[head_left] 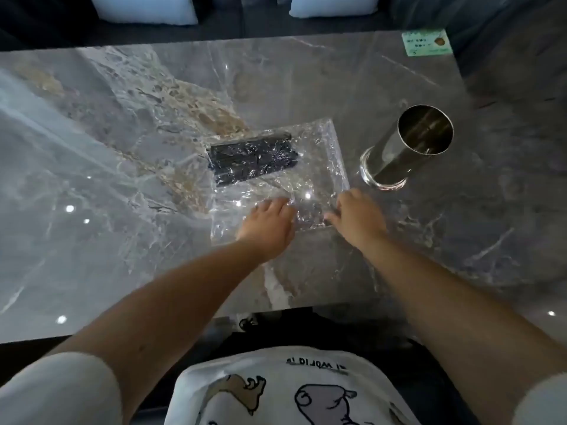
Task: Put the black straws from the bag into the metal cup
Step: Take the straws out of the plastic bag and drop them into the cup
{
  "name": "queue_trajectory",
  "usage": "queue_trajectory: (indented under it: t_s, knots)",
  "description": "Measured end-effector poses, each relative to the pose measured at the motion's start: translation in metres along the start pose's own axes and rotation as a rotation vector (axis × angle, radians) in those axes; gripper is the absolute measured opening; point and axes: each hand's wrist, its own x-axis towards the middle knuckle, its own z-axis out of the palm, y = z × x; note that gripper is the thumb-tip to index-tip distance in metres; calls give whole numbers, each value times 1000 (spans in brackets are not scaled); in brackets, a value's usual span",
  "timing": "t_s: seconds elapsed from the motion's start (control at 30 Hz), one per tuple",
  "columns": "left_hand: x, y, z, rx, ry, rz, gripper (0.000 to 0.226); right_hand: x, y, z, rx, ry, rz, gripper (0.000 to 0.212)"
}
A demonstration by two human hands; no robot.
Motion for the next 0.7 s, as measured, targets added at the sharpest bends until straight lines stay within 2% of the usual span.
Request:
queue_trajectory:
  t_s: [0.1, 0.23, 0.47, 0.57, 0.7]
  knots:
    - [23, 9, 13, 115, -13, 38, 55, 13, 10, 5, -96, 32, -34, 43]
    - [40, 13, 36, 227, -49, 31, 66, 21, 23, 9, -81, -16, -65, 43]
    - [34, 7, 60, 221, -54, -38, 66, 24, 40, 7, 98, -21, -120, 17]
    - [26, 3, 60, 218, -60, -27, 66, 23, 43, 5, 254, 6, 24, 17]
    - [7, -7, 59, 213, -65, -16, 66, 15, 55, 5, 435, 110, 370, 16]
